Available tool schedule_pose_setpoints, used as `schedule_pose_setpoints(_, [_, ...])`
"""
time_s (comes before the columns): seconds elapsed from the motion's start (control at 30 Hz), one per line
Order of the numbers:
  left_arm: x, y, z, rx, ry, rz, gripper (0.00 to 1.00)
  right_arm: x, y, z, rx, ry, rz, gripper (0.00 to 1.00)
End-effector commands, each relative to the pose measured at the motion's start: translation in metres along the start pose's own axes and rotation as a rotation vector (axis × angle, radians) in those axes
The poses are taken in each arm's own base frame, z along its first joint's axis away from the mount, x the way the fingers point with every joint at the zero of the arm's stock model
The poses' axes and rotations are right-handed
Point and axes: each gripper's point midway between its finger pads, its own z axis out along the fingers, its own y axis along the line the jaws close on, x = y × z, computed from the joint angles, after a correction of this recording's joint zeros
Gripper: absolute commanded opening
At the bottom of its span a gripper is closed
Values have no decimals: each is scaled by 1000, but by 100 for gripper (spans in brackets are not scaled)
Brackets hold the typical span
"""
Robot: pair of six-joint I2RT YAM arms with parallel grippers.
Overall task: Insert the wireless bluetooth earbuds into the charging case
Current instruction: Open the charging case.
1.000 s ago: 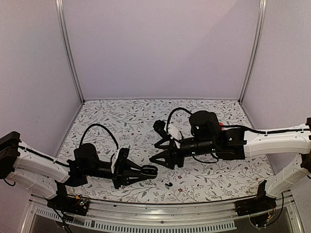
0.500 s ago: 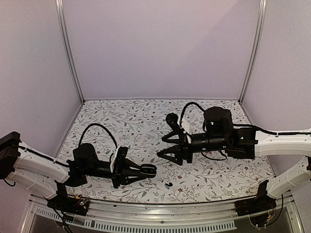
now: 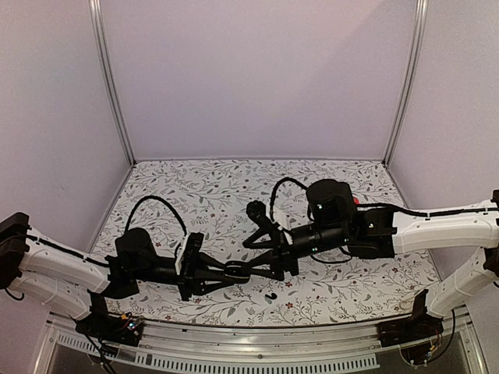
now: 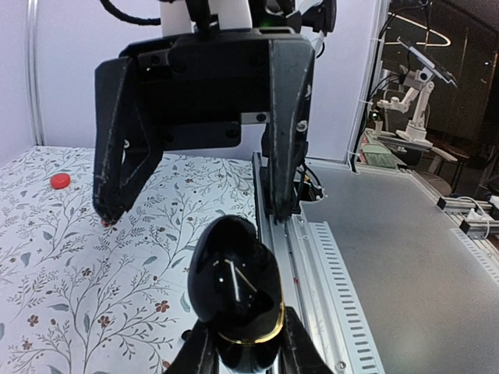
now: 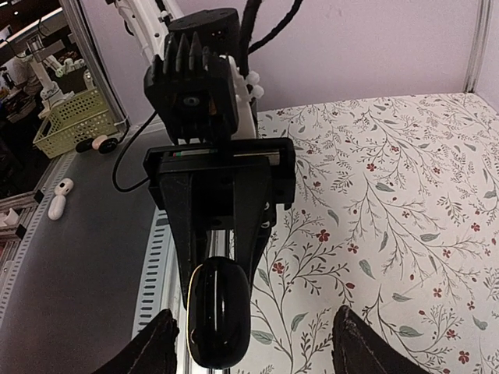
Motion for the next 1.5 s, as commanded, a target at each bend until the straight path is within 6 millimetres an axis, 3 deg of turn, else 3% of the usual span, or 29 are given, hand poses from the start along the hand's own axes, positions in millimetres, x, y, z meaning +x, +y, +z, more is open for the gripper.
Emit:
schedule_pose_setpoints(0.0, [-14,3,1,-6,-31,8,0,-10,6,7,-13,4,-36,66])
schedule_pose_setpoints(0.4, [-17,0,-1,7,-37,26,0,-2,-2,17,9,52,-16,49])
schedule_pose_setpoints(0.53, [-16,1,0,5,-31,16,0,-1,2,17,-11,60,-17,51])
schedule_pose_setpoints(0.6, [-14,2,1,2,-27,6,0,-2,6,17,-33,55,-23,62])
schedule_pose_setpoints(0.7, [-12,2,1,2,-21,-2,0,-6,11,16,-53,48,-33,67])
schedule_pose_setpoints(1.23, [-13,3,1,-2,-21,1,0,15,3,29,11,148,-53,67])
schedule_pose_setpoints(1.47, [-9,-2,2,18,-9,25,0,0,-3,22,56,106,-50,62])
